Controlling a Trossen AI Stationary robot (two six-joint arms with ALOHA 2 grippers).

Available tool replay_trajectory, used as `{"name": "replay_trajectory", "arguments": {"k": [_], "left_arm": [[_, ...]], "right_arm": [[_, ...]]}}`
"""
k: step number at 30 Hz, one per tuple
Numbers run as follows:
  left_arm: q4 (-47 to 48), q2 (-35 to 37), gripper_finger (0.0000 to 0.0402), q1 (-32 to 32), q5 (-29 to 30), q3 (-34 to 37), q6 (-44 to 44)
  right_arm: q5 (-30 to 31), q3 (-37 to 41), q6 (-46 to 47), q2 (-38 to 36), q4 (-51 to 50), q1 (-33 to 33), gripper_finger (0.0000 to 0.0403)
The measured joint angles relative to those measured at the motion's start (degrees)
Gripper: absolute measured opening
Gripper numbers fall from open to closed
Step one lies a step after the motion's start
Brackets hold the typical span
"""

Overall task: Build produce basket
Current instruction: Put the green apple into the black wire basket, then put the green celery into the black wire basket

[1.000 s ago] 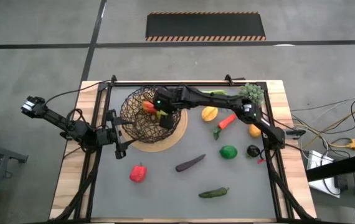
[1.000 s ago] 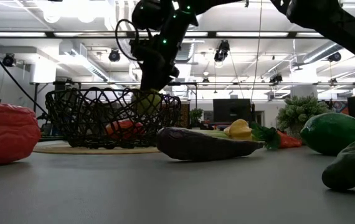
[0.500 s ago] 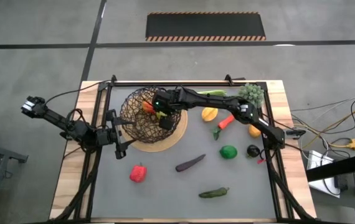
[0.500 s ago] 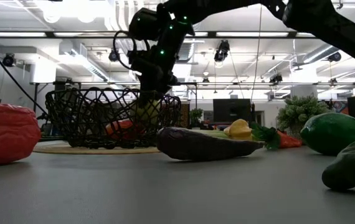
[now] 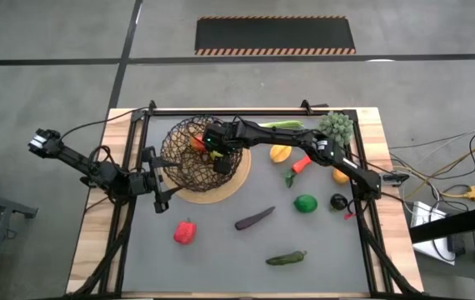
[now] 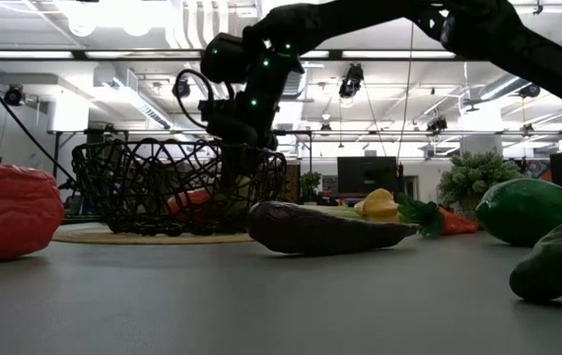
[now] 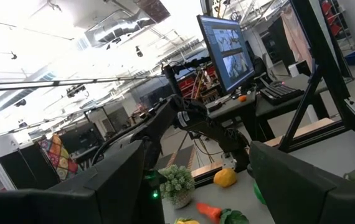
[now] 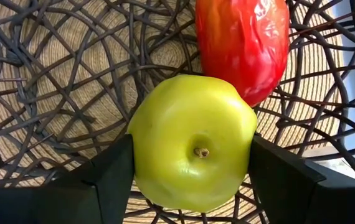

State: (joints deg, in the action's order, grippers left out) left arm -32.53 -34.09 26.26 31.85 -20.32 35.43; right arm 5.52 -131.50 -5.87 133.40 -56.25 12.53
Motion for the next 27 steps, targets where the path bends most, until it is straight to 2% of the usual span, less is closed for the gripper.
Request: {"name": "replay_trajectory", "arguments": {"k": [6, 18, 27], "left_arm": [[-0.02, 0.01, 0.0272, -0.02, -0.01, 0.0, 0.03], [-0.04, -0.25, 0.0272, -0.02, -0.01, -0.04, 0.99], [-0.04, -0.38, 0.0272, 0.0, -0.01, -0.11, 1.19]], "right_arm": [[0.0, 0.0, -0.78, 0.02, -0.02, 0.0, 0.0277], [0.34, 0.0, -0.74, 0.01, -0.09, 0.0, 0.0356], [0.48, -3.45, -0.54, -0.78, -4.61, -0.08, 0.0363]]}}
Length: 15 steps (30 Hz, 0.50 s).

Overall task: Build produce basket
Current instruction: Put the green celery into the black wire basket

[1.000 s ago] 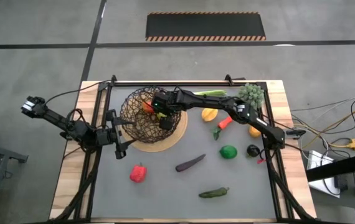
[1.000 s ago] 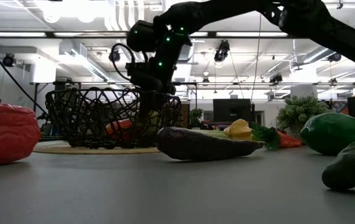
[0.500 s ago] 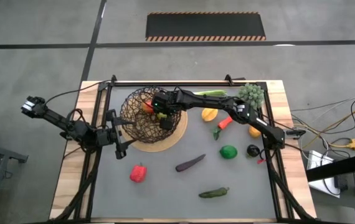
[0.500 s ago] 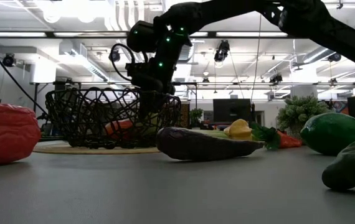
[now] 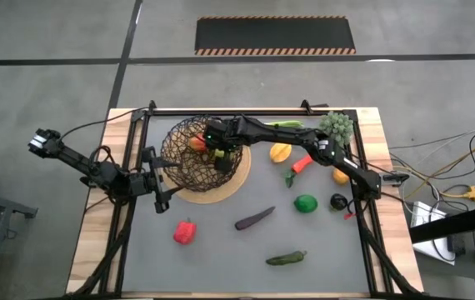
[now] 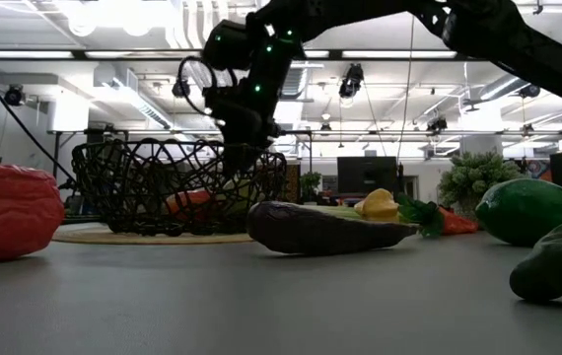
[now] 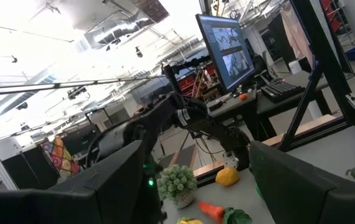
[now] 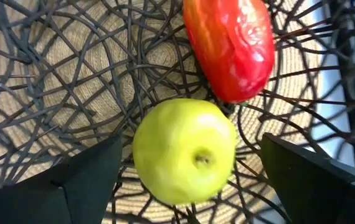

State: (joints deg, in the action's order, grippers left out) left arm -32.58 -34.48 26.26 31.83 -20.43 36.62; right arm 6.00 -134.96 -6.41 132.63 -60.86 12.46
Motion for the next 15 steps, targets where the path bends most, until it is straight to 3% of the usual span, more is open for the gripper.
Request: {"name": "replay_trajectory", "arguments": {"k": [15], "left_arm": [[-0.61, -0.13, 0.0272, 0.0, -0.02, 0.02, -0.07]], "right_arm": [[-0.02, 0.02, 5.52, -10.15, -7.42, -2.54, 0.0364]]}}
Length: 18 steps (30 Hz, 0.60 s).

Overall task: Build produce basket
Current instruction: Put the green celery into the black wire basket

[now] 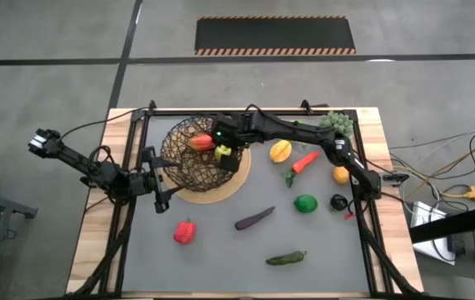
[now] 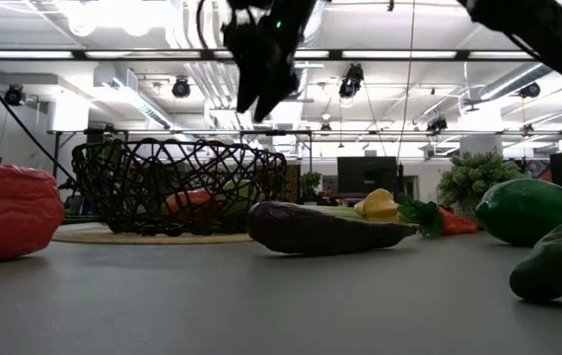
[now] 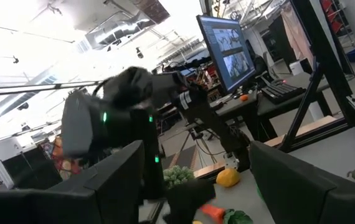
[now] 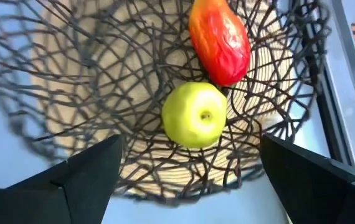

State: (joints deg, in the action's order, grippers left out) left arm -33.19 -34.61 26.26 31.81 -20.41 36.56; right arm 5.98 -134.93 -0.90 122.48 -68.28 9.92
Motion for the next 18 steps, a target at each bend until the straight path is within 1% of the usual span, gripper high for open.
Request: {"name": "replay_trajectory", "arguments": {"k": [10, 18], "left_arm": [[-1.21, -1.39, 0.0272, -0.01, -0.02, -0.13, -0.09], [-2.34, -2.14, 0.0272, 0.0, 0.0, -0.02, -0.13]], "right_arm": [[0.02, 0.0, 5.12, -6.93, -5.94, -0.31, 0.0364], [0.04, 0.02, 8.15, -11.12, -10.01, -0.44, 0.0364]]}}
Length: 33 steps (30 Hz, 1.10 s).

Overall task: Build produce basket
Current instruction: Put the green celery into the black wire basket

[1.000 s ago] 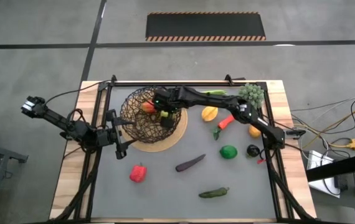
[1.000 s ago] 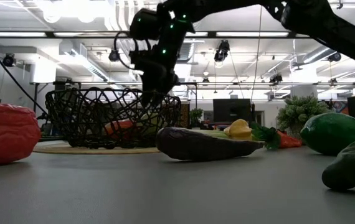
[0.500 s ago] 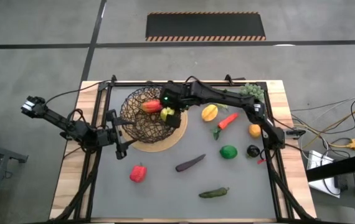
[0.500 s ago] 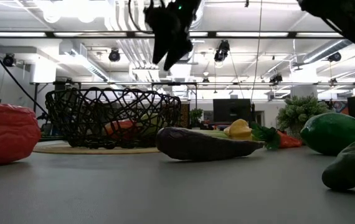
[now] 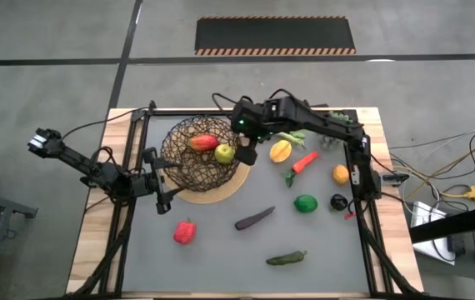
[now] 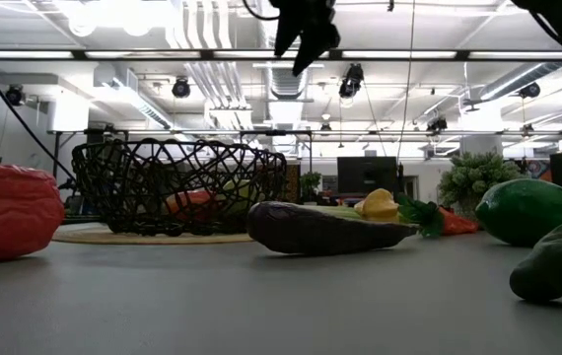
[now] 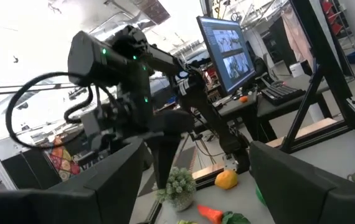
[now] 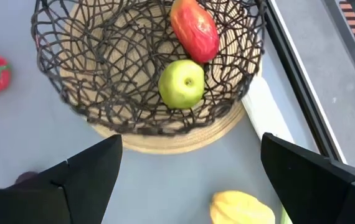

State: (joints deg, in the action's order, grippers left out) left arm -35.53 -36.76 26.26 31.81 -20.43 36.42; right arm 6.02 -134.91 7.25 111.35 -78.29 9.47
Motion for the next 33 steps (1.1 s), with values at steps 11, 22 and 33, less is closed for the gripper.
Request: {"name": "replay_trajectory", "arguments": {"k": [11, 22, 33], "left_arm": [[0.0, -0.39, 0.0272, -0.02, 0.0, 0.11, -0.09], [-0.02, -0.72, 0.0272, 0.0, 0.02, 0.11, -0.22], [0.02, -0.72, 0.0272, -0.02, 0.02, 0.11, -1.51]], "right_arm": [[5.28, 0.05, 5.22, -2.8, -7.82, -0.11, 0.0364], [12.07, 0.73, -1.91, -2.82, -11.67, 0.34, 0.0364], [6.16, 5.01, -24.38, -2.89, -8.3, 2.44, 0.0364]]}}
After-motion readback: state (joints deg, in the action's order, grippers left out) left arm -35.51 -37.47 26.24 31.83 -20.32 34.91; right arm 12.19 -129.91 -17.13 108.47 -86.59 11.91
